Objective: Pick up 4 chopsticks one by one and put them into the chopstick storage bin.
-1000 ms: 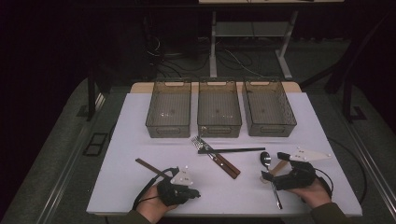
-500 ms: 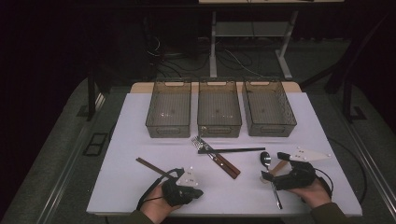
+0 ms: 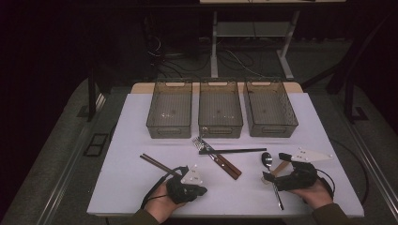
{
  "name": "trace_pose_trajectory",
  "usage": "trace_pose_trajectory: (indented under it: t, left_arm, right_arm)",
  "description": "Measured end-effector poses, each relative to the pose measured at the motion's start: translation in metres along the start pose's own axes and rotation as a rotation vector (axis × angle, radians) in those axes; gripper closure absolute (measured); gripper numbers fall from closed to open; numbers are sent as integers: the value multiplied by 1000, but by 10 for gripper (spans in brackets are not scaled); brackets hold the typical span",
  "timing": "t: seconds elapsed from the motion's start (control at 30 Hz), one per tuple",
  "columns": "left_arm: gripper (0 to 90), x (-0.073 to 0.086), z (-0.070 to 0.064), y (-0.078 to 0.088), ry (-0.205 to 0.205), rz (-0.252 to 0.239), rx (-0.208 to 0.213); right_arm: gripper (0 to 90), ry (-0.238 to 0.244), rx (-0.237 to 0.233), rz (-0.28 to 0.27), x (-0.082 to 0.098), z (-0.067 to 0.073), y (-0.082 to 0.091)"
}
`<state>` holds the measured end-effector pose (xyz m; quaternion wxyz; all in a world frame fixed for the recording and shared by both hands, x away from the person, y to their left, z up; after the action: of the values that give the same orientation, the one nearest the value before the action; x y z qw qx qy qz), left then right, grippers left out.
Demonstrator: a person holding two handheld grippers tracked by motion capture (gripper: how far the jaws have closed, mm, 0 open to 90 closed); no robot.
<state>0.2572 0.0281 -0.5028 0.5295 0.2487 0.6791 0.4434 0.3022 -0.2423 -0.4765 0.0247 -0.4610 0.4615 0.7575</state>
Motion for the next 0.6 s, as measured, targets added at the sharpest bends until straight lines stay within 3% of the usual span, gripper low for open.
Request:
trace_pose_trajectory:
  t: [0.07, 0.1, 0.13, 0.17, 0.27, 0.3, 0.6]
  left_arm:
    - [899, -3, 0, -2, 21, -15, -2]
    - [899, -3, 3, -1, 1, -2, -5]
    - [900, -5, 2, -3, 23, -19, -7]
    - [899, -5, 5, -3, -1, -5, -9]
    - [899, -9, 7, -5, 19, -23, -14]
    - [900, -8, 8, -5, 2, -7, -15]
    - [900, -15, 17, -8, 17, -18, -31]
  right_arm:
    - [4, -2, -1, -1, 0, 0, 0]
    - [5, -2, -1, -1, 0, 0, 0]
    - [5, -2, -1, -2, 0, 0, 0]
    - [5, -3, -1, -2, 0, 0, 0]
    - [5, -3, -2, -2, 0, 0, 0]
    - [5, -4, -2, -2, 0, 0, 0]
    - [4, -3, -2, -3, 0, 0, 0]
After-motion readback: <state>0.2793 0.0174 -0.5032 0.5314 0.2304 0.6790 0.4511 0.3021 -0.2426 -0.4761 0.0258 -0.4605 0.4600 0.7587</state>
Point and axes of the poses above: each handheld gripper's, and its own axes: y roughly backward along the jaws, x roughly out of its underside, z roughly to its left, the point moved 8 cm from there along -y, roughly forward along the jaws, and after that the axes turned 11 degrees about z, right-handed, at the moved point
